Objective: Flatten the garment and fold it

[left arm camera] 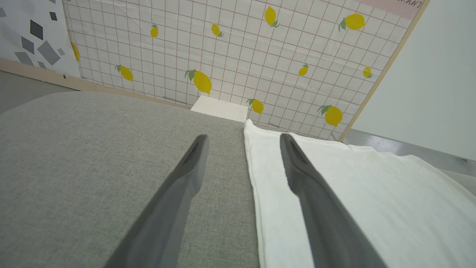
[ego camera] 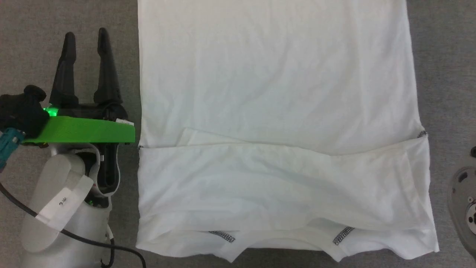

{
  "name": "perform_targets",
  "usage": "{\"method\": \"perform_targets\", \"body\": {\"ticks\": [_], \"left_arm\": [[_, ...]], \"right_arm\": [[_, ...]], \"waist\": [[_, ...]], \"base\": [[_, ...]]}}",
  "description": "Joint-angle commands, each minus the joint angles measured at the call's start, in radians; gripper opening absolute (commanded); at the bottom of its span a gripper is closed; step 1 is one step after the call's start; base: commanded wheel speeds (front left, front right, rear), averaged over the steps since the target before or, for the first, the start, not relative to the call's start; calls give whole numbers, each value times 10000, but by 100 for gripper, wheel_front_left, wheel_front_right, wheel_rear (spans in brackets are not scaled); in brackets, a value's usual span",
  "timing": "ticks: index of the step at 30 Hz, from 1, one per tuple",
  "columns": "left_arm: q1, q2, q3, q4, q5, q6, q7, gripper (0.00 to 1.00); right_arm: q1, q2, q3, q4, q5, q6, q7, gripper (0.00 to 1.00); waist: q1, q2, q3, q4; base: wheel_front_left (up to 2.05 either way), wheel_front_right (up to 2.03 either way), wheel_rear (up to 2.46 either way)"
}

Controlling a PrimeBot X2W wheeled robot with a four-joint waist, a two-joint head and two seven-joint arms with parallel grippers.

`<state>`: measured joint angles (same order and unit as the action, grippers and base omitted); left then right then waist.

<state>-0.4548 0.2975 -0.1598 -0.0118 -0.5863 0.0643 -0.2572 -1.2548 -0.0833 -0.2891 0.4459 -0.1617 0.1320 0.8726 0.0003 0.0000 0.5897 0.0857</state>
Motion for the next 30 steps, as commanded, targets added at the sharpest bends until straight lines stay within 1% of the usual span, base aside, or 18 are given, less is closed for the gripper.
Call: {"method": "perform_targets", "body": {"ticks": [1,3,5,9,10,14,15,16,17,20,24,26,29,30], "left_arm": [[-147,-71,70,-84,143,-67,-44,100],[-161,-100,137,-165,242,-98,-45,100],[-164,-170,237,-301,284,-134,-45,100],[-90,-228,385,-482,423,-121,-45,100],[-69,-253,415,-437,478,-148,-45,100],[-64,-319,494,-398,507,-204,-45,100],[-100,-297,493,-361,510,-226,-45,100],[-164,-247,485,-341,522,-264,-35,100],[-293,-146,466,-320,548,-324,35,100],[-986,253,474,-287,604,-514,395,100],[-2674,919,351,-33,555,-935,1502,100],[-3715,1273,244,286,565,-1142,2159,100],[-5163,1504,-58,1179,278,-1324,3635,100],[-5553,1504,-164,1471,154,-1352,4130,100]], "right_arm": [[-289,-71,173,43,-282,-13,522,100],[-620,-168,442,25,-589,-13,1480,100],[-811,-201,633,-37,-696,-13,2151,100],[-919,-223,1025,-274,-700,-13,2945,100],[-758,-283,1294,-376,-584,-13,3234,100],[-389,-338,1506,-472,-237,-13,3901,100],[-309,-337,1454,-521,-164,-13,4140,75],[-269,-333,1460,-586,-90,-13,4278,34],[-253,-332,1433,-730,1,-13,4322,0],[-259,-415,1428,-1096,72,-13,4373,0],[-384,-428,1598,-1505,249,-13,4096,0],[-427,-325,1691,-1567,428,-13,3964,0],[-474,-251,1822,-1606,626,-13,3858,0],[-491,-250,1868,-1620,654,-13,3842,0]], "waist": [[-3,0,1525,933],[-3,0,1805,1047],[-3,0,1995,1128],[-3,0,2281,1214],[-3,0,2383,1238],[-3,0,2450,1197],[-3,0,2451,1173],[-3,0,2450,1151],[-3,0,2451,1124],[-3,0,2426,1065],[-3,0,2369,924],[-3,0,2328,775],[-3,0,2267,605],[-3,0,2259,560]], "base": [[0,0,0],[0,0,0],[0,0,0],[0,0,0],[0,0,0],[0,0,0],[0,0,0],[0,0,0],[0,0,0],[0,0,0],[0,0,0],[0,0,0],[0,0,0],[0,0,0]]}}
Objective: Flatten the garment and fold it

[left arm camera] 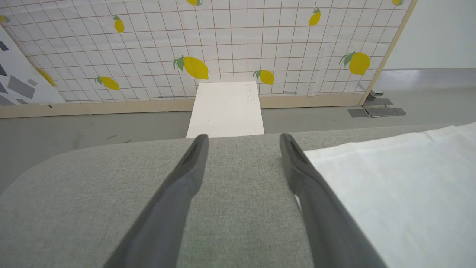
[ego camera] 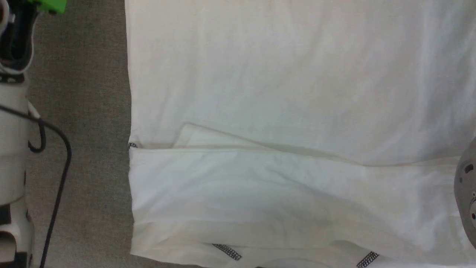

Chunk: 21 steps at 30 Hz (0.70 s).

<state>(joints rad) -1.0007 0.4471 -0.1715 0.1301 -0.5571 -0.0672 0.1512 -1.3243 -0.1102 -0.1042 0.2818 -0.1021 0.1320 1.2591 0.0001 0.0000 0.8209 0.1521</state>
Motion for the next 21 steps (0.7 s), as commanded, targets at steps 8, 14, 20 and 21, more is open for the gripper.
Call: {"method": "perform_targets", "body": {"ticks": [8,14,20,21], "left_arm": [[-2579,-78,-988,2317,-786,6,4168,100],[-2928,-140,-1384,2982,-1174,381,6455,100],[-2702,-126,-1301,2816,-1648,548,7290,0],[-2663,-129,-1256,2747,-1717,514,7247,0]], "right_arm": [[-14,161,362,-86,356,-13,-135,0],[8,159,339,-98,428,-13,-211,0],[-45,147,319,-95,462,-13,-279,0],[-70,127,319,-93,460,-13,-295,0]], "waist": [[-1,0,234,-620],[-1,0,413,-768],[-1,0,555,-797],[-1,0,574,-787]], "base": [[0,0,0],[0,0,0],[0,0,0],[0,0,0]]}}
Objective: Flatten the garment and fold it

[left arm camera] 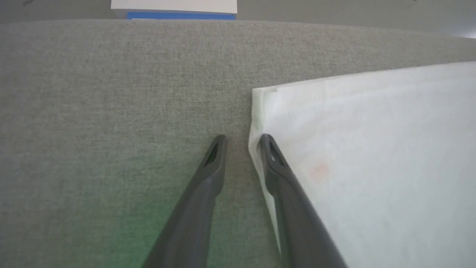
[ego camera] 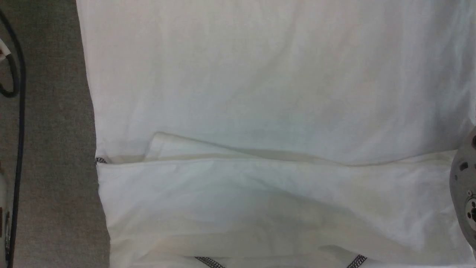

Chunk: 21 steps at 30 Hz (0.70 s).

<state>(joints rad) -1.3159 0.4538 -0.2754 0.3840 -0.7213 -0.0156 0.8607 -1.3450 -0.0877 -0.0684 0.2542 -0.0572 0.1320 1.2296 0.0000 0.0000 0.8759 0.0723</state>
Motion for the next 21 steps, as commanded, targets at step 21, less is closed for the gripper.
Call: {"method": "perform_targets", "body": {"ticks": [21], "left_arm": [[-712,190,93,115,1981,11,-4802,0]], "right_arm": [[-938,-349,-253,590,-517,-13,-3060,0]], "waist": [[0,0,-291,0]], "base": [[0,0,0]]}}
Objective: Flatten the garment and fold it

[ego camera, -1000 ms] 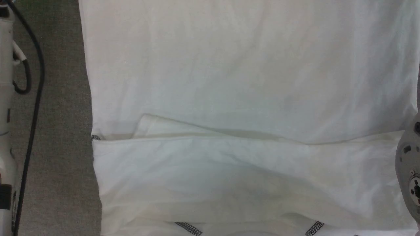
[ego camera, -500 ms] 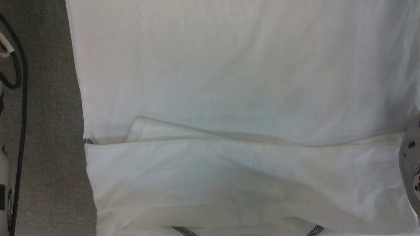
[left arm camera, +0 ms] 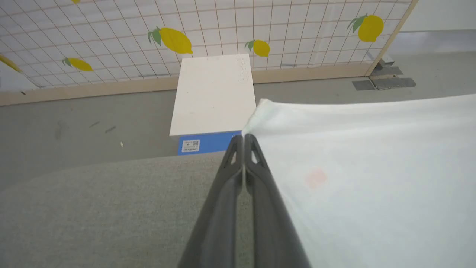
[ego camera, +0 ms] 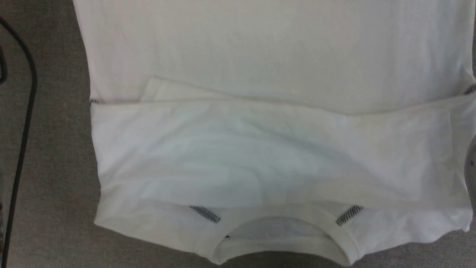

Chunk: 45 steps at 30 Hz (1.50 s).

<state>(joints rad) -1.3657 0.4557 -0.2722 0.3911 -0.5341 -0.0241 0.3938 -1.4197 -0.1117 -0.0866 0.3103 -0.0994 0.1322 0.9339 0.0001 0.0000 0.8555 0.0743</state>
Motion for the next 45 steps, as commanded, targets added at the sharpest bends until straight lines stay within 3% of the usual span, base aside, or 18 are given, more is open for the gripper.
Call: {"method": "perform_targets", "body": {"ticks": [1,6,12,18,23,29,36,45], "left_arm": [[-278,172,39,109,245,133,-401,0],[-529,25,18,625,499,46,-1694,0],[113,-393,51,1061,-94,-501,-2581,0],[2367,-665,116,388,-1149,-884,-3404,0],[4447,-497,171,-641,-1828,-962,-3526,0],[7034,-513,443,-2118,-2437,-633,-3728,0],[10062,-753,544,-3863,-2778,202,-3924,0],[12276,-1087,57,-4189,-2942,724,-3770,0]], "right_arm": [[-246,-116,-113,108,-150,-15,-345,0],[-404,-30,-478,631,-300,-15,-1410,0],[336,-123,-261,1078,386,-15,-2317,0],[2855,-853,590,340,2546,-15,-2882,0],[5096,-1070,245,-849,3969,-15,-2813,0],[7823,-736,-463,-2419,4818,-15,-2609,0],[10312,-139,-929,-3406,5173,-15,-2492,0],[12429,296,-1194,-3603,5163,-15,-2524,0]], "waist": [[-1,0,-150,-31],[-1,0,-674,-100],[-1,0,-1707,-84],[-1,0,-3320,-2],[-1,0,-4315,-40],[-1,0,-5376,-2],[-1,0,-6332,-86],[-1,0,-6887,-55]], "base": [[0,0,0],[0,0,0],[0,0,0],[0,0,0],[0,0,0],[0,0,0],[0,0,0],[0,0,0]]}}
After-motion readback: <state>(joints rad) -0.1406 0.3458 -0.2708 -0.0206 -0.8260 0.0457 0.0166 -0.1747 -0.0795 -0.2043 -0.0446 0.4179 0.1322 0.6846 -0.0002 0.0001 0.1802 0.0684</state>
